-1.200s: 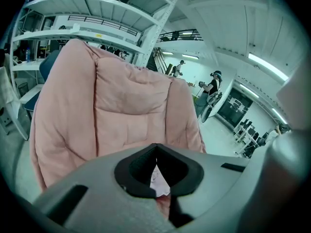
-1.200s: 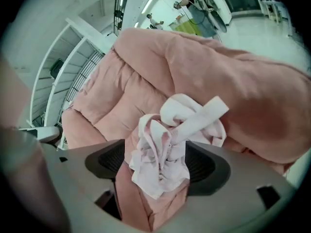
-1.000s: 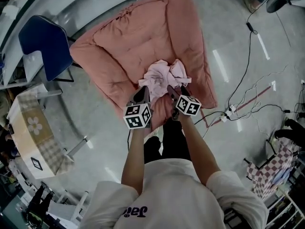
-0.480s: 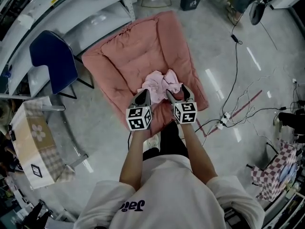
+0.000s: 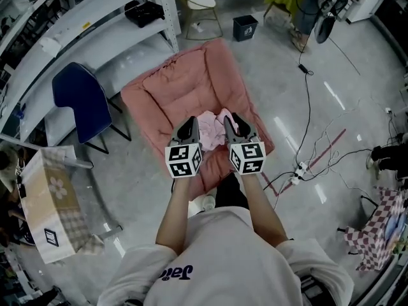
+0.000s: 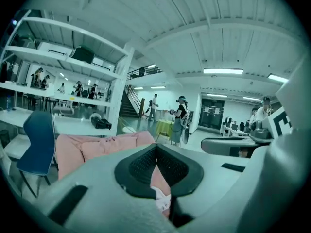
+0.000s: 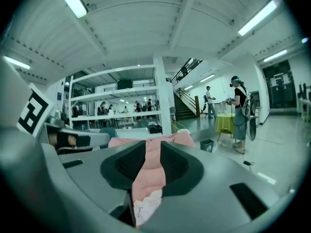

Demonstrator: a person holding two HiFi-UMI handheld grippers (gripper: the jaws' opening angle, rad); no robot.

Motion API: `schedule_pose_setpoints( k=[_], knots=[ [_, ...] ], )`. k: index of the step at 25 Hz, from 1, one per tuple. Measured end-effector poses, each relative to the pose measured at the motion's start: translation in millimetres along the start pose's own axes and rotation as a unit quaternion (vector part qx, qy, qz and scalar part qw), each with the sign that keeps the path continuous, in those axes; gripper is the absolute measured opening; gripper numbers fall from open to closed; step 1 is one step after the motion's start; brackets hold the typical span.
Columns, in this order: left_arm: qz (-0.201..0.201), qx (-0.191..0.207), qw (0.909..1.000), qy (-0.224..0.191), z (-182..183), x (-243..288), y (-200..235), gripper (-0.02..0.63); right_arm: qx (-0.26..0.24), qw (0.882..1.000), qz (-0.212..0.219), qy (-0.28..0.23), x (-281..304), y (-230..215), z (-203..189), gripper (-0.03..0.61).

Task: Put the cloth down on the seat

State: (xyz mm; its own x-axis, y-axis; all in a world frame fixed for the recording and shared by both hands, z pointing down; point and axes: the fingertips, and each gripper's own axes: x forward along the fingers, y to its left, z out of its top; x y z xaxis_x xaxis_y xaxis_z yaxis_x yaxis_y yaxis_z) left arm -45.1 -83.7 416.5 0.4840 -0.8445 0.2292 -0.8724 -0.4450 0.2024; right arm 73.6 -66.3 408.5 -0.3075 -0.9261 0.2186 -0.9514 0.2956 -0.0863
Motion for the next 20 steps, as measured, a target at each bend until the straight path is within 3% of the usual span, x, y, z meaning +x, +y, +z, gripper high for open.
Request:
schedule_pose_setpoints(
  k=[3,9,20],
  knots=[
    [0.003,0.022,0.9993,-0.029,27.3,-18.2,-6.4,0.014,-0.012,1.000,-0.016,0.023,-11.9,3.6,12.3,0.083],
    [0.010,0.057,0.9959,-0.070,69.8,-52.1,-15.7,0.014,-0.018,1.000,-0.014,-0.009,-38.3,14.2,56.3,0.040],
    [-0.008,0.061,0.9947,-0.083,83.6,-80.6,-38.0,0.014,-0.052,0.997,-0.013,-0.057,-67.8,36.5,98.5,0.014]
  ],
)
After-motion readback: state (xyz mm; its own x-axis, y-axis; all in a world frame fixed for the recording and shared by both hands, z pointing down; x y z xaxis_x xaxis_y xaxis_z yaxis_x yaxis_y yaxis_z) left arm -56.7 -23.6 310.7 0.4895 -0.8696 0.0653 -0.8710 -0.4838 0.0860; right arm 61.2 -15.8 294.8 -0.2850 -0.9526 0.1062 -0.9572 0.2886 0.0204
